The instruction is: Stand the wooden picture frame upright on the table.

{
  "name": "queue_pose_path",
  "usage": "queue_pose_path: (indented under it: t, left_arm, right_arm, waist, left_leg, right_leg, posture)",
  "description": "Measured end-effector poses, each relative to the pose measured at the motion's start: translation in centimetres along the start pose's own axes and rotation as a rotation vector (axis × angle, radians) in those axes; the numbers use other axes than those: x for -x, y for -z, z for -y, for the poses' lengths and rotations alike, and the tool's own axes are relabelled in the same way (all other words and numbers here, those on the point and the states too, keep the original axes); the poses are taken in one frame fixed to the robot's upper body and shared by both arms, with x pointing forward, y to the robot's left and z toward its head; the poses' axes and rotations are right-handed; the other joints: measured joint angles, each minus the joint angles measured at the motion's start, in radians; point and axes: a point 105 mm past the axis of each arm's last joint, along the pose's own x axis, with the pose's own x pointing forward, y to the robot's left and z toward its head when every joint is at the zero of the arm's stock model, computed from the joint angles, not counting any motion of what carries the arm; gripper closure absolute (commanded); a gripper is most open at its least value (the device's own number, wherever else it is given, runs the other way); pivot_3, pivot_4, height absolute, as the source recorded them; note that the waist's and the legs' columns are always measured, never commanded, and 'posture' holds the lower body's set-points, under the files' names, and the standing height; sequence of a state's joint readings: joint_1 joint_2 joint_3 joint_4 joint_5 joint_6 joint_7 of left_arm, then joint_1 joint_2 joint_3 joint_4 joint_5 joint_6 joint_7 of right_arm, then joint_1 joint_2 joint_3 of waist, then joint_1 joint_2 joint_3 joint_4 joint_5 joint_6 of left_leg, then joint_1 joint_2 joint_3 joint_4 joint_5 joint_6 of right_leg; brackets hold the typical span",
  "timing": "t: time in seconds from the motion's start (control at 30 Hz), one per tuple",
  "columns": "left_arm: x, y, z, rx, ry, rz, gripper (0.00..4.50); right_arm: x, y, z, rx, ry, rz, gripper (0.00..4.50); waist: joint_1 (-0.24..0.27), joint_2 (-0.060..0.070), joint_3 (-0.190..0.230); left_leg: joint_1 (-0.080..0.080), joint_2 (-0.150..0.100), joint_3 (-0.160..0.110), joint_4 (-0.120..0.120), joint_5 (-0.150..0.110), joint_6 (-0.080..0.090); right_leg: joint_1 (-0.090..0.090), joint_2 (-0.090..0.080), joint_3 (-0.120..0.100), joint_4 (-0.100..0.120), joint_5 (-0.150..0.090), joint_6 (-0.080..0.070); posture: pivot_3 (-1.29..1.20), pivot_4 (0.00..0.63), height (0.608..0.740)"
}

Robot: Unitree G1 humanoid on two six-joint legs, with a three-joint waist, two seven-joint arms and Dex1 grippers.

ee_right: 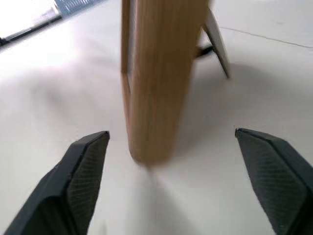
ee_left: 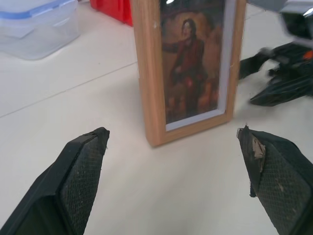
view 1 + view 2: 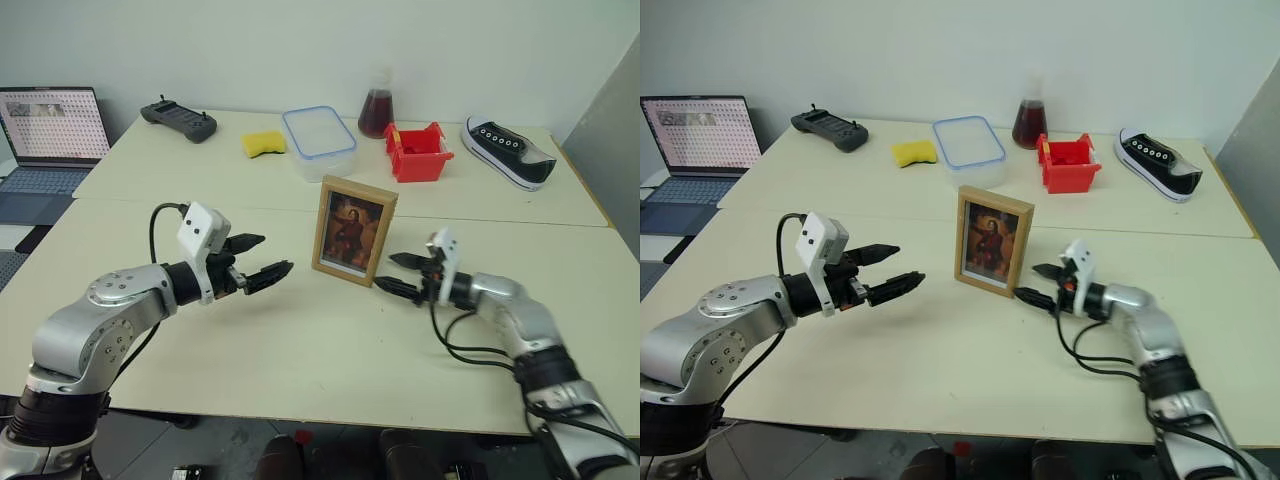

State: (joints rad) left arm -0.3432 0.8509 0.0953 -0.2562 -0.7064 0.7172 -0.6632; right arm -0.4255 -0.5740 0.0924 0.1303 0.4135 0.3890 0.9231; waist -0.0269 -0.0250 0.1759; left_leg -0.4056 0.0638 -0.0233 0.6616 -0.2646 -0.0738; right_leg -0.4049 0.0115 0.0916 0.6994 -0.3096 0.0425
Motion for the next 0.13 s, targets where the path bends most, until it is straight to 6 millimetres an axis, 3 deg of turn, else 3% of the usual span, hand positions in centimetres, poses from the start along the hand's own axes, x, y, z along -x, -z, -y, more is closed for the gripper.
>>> queue_pose_path:
  t: [0.13]
  left_arm:
    - [0.6, -0.9, -2.0, -0.034, -0.032, -0.012, 0.00]
  right_arm:
    - [3.5, -2.6, -1.2, 0.080, 0.000, -0.012, 0.00]
  waist:
    - [-0.015, 0.000, 0.000]
  left_leg:
    - [0.002, 0.001, 0.000, -0.001, 0.000, 0.000]
  right_leg:
    - [0.000, 0.002, 0.003, 0.001, 0.000, 0.000]
  posture:
    - [0.00, 0.150, 0.740]
